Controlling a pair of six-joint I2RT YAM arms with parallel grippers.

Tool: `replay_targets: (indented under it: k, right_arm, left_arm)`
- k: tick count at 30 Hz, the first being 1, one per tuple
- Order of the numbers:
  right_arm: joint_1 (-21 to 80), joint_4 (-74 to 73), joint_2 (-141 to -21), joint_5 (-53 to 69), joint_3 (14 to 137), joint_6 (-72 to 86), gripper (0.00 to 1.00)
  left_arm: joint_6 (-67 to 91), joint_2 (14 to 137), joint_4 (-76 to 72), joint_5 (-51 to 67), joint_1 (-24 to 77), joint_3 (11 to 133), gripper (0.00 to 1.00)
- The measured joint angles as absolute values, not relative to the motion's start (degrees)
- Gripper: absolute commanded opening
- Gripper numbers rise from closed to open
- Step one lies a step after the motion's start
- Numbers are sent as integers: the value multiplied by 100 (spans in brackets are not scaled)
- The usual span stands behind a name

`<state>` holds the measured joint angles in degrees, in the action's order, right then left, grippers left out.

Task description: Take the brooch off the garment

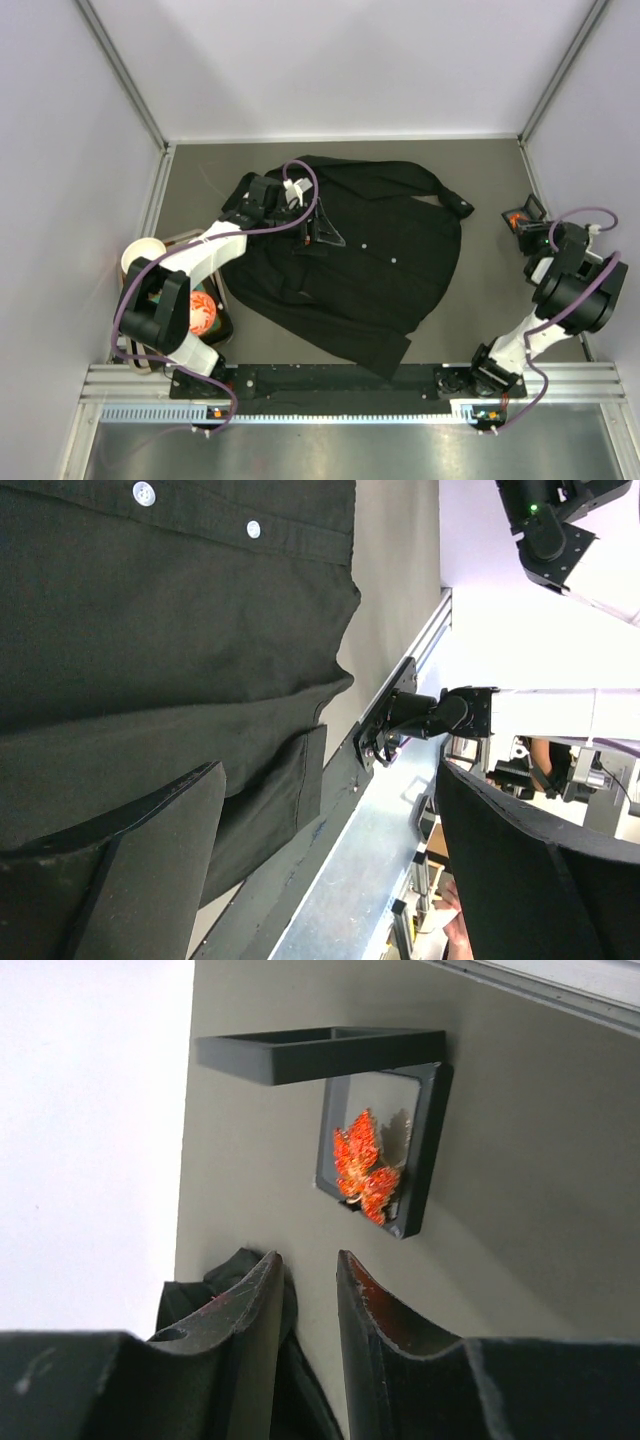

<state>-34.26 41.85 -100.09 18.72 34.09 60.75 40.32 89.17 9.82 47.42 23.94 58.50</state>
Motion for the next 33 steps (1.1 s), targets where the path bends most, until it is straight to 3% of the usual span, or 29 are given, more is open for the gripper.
replay_targets:
  k: [7,12,16,21,22,23,26,33]
  right_arm:
    - [-3352,2158,-8549,1846,3601,5223,29]
    - [-2534,248,-7028,1317,4027,4088,33]
    - [-1347,-1041,-6139,1028,4552,3452,52]
    - [296,-2644,-5586,668,5651,2825,61]
    - [596,-2923,-5483,659,5916,2738,75]
    - [803,-3166,-5345,701,6154,2692,98]
    - [897,-3802,-4755,803,6635,2613,99]
    - [895,-4936,-3365,1072,6860,2423,99]
  left_arm:
    - [4040,8914,972,4775,2405,5850,91]
    - [4088,8759,967,4755,2405,5817,91]
    - [4261,8152,969,4633,2405,5647,91]
    - [4324,6855,1269,4230,2405,5566,92]
    - [4307,6523,1391,4097,2405,5575,93]
    - [4289,6187,1549,3970,2405,5599,93]
    - [4224,5247,1986,3426,2405,5795,98]
    - [4187,3048,2482,1992,2405,6167,98]
